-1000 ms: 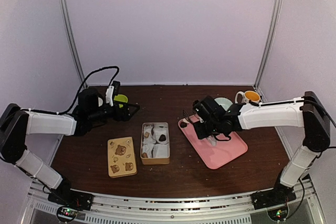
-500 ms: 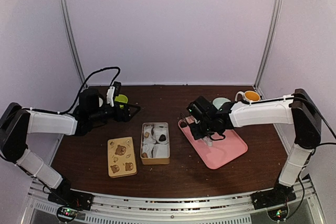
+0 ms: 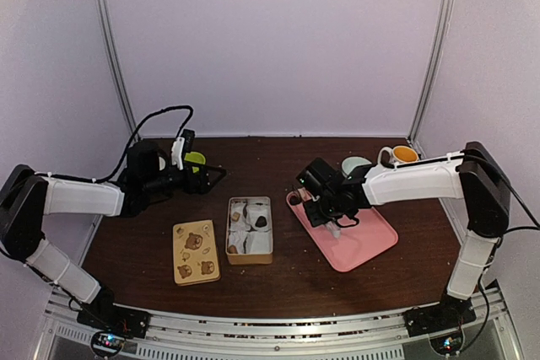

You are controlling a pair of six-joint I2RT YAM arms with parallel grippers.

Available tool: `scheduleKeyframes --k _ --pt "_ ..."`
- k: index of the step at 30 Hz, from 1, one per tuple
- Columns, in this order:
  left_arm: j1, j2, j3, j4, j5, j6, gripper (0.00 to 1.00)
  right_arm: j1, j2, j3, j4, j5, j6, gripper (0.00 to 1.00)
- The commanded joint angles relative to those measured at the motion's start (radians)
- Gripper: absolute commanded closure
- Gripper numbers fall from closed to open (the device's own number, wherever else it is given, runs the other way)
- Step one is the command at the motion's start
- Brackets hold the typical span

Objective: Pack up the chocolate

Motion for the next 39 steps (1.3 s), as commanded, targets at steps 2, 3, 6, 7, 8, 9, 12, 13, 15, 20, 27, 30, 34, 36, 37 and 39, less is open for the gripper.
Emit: scheduleKeyframes --k 2,3,6,7,8,9,12,13,15,20,27,30,34,36,37,39 --pt "-0.004 0.006 0.025 0.020 0.012 -0.003 0.05 -0.012 0.018 0.027 -0.011 0.048 0.027 0.59" --pt "-0.005 0.005 0.025 0.019 0.012 -0.002 0.05 -0.015 0.017 0.026 -0.011 0.048 0.029 0.60" --pt "-0.004 0.005 0.025 0.018 0.011 -0.002 0.05 -0.025 0.011 0.018 -0.003 0.032 0.036 0.61" --pt "-0.005 0.005 0.025 0.018 0.011 -0.002 0.05 -0.028 0.007 0.014 0.002 0.022 0.037 0.61" --pt "-0.005 0.006 0.025 0.018 0.012 -0.002 0.05 -0.033 0.005 0.010 0.008 0.014 0.039 0.62" --pt "-0.004 0.005 0.025 0.018 0.012 -0.001 0.05 -0.038 0.004 0.009 0.010 0.005 0.039 0.63" --pt "-0.005 0.004 0.025 0.018 0.013 -0.002 0.04 -0.049 0.007 0.007 0.008 -0.007 0.039 0.63" --pt "-0.004 0.004 0.026 0.018 0.013 -0.002 0.04 -0.050 0.008 0.008 0.007 -0.009 0.037 0.64" --pt "-0.004 0.004 0.025 0.017 0.013 -0.002 0.04 -0.055 0.010 0.007 0.006 -0.012 0.035 0.65" --pt "-0.005 0.003 0.026 0.016 0.012 -0.002 0.04 -0.058 0.012 0.005 0.007 -0.019 0.035 0.67" --pt "-0.004 0.001 0.024 0.015 0.013 -0.002 0.04 -0.060 0.020 0.006 0.005 -0.035 0.036 0.63" --pt "-0.004 0.000 0.024 0.015 0.014 -0.002 0.04 -0.060 0.023 0.006 0.003 -0.035 0.036 0.62" --pt "-0.004 -0.002 0.024 0.013 0.015 -0.003 0.04 -0.063 0.028 0.008 0.001 -0.036 0.035 0.62" --pt "-0.004 -0.004 0.024 0.012 0.013 0.000 0.04 -0.062 0.028 0.009 0.000 -0.038 0.033 0.63" --pt "-0.005 -0.006 0.024 0.011 0.013 0.000 0.04 -0.062 0.030 0.009 0.001 -0.039 0.032 0.63" --pt "-0.004 -0.008 0.025 0.009 0.013 0.001 0.04 -0.061 0.029 0.009 0.001 -0.039 0.032 0.64"
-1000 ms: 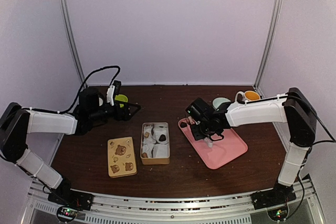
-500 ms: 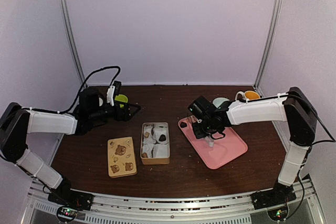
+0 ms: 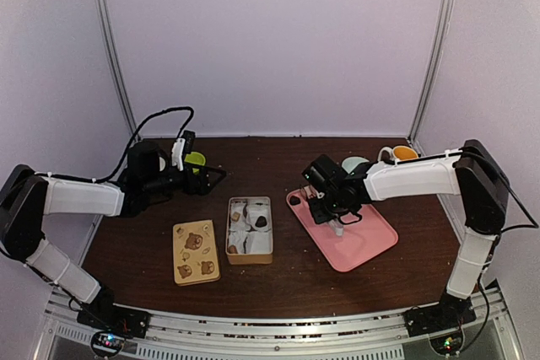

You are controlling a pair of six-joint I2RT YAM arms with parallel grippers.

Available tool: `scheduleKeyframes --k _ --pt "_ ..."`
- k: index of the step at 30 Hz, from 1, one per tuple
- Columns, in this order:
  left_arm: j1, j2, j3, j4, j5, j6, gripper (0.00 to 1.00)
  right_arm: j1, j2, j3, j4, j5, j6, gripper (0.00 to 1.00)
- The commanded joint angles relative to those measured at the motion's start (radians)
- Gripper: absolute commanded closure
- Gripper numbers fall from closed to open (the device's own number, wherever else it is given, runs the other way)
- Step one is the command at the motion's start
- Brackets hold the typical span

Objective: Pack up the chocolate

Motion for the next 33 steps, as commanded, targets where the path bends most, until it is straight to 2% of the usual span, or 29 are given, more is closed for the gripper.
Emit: scheduleKeyframes --k 1,5,13,20,27,33 --pt "-0.004 -0.007 0.024 0.027 0.013 0.001 0.04 -0.007 0.013 0.008 0.007 0.006 0.005 0.64" --pt "-0.005 -0.008 0.024 0.027 0.011 0.002 0.04 -0.006 -0.005 0.010 -0.001 0.009 0.001 0.68" --pt "-0.005 -0.011 0.024 0.023 0.011 0.005 0.04 0.010 -0.142 -0.048 0.056 -0.025 -0.074 0.68" --pt "-0.004 -0.015 0.024 0.014 0.001 0.013 0.04 0.031 -0.269 -0.131 0.100 -0.164 -0.175 0.69" --pt "-0.004 -0.012 0.025 0.013 0.001 0.014 0.04 0.151 -0.387 -0.200 0.085 -0.340 -0.306 0.69" --pt "-0.004 -0.012 0.026 0.011 0.001 0.015 0.04 0.205 -0.404 -0.203 0.056 -0.374 -0.313 0.68"
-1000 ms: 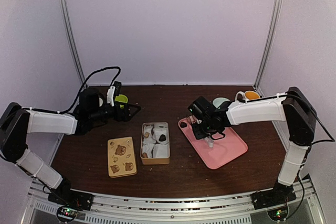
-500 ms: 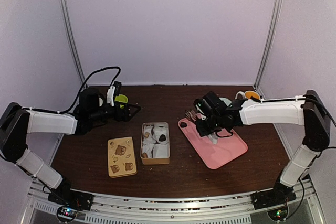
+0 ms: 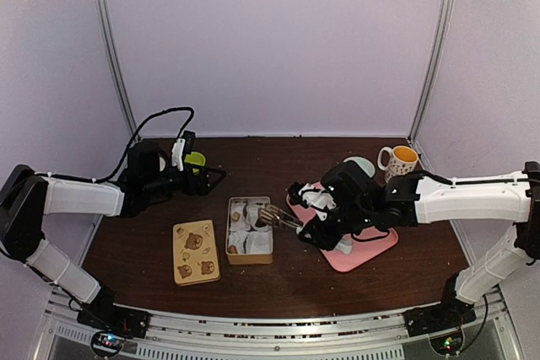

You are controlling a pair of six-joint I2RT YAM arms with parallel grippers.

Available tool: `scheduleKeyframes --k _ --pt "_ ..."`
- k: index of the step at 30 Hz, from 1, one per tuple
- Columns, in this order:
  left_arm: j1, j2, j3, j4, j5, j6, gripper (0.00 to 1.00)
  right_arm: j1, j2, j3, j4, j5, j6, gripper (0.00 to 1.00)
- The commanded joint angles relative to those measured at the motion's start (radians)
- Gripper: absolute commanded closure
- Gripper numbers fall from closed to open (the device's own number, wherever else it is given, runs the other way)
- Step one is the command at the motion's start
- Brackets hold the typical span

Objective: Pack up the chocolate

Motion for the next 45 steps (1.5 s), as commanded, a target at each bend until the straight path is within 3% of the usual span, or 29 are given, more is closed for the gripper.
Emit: scheduleKeyframes --k 1,17,24,27,29,45 --pt "-0.004 -0.012 0.027 0.017 0.001 0.015 0.04 0.017 -0.013 0.007 -0.006 -0.043 -0.037 0.68" --pt "-0.004 -0.014 0.027 0.011 0.000 0.017 0.04 0.058 0.066 0.061 -0.047 -0.074 -0.080 0.66" --pt "-0.004 -0.012 0.028 0.011 0.001 0.017 0.04 0.065 0.061 0.055 -0.042 -0.075 -0.093 0.59" --pt "-0.004 -0.013 0.028 0.011 0.001 0.017 0.04 0.066 0.048 0.051 -0.034 -0.058 -0.092 0.47" --pt "-0.004 -0.012 0.028 0.011 0.001 0.017 0.04 0.067 0.036 0.046 -0.026 -0.038 -0.088 0.45" --pt "-0.004 -0.012 0.027 0.014 0.003 0.015 0.04 0.004 -0.272 -0.159 0.152 0.553 0.073 0.47"
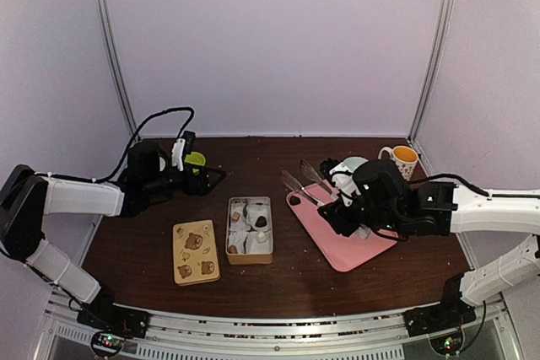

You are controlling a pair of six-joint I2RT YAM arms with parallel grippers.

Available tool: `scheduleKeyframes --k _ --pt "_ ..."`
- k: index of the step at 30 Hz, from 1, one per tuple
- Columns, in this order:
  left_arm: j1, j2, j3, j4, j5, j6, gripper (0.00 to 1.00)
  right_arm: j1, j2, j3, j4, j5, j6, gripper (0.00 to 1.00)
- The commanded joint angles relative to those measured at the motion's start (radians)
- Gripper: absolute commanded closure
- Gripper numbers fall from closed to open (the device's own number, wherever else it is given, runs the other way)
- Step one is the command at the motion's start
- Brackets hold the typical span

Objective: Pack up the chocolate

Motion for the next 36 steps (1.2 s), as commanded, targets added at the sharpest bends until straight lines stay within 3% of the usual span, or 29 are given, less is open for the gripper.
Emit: scheduleKeyframes --k 1,5,13,18,27,29,32,36 --pt "-0.004 -0.012 0.027 0.015 0.003 0.015 0.04 -0.031 -0.064 -0.058 0.057 0.260 0.080 0.47" --pt "-0.004 -0.011 0.027 0.015 0.001 0.015 0.04 -0.077 -0.092 -0.101 0.034 0.318 0.146 0.47" --pt "-0.005 -0.009 0.028 0.017 0.005 0.014 0.04 -0.180 -0.108 -0.232 0.054 0.258 0.271 0.45" --pt "-0.004 -0.009 0.028 0.017 0.005 0.014 0.04 -0.271 -0.030 -0.259 0.097 0.057 0.291 0.43" --pt "-0.004 -0.011 0.027 0.017 0.004 0.013 0.04 -0.298 0.156 -0.193 0.049 0.009 0.313 0.40" --pt "-0.005 -0.012 0.027 0.016 0.004 0.012 0.04 -0.301 0.177 -0.183 0.041 0.009 0.315 0.37" --pt "-0.004 -0.012 0.027 0.014 0.005 0.013 0.04 -0.302 0.193 -0.168 0.018 0.031 0.323 0.19" --pt "-0.005 -0.012 0.027 0.015 0.003 0.014 0.04 -0.301 0.164 -0.157 0.009 0.035 0.310 0.18"
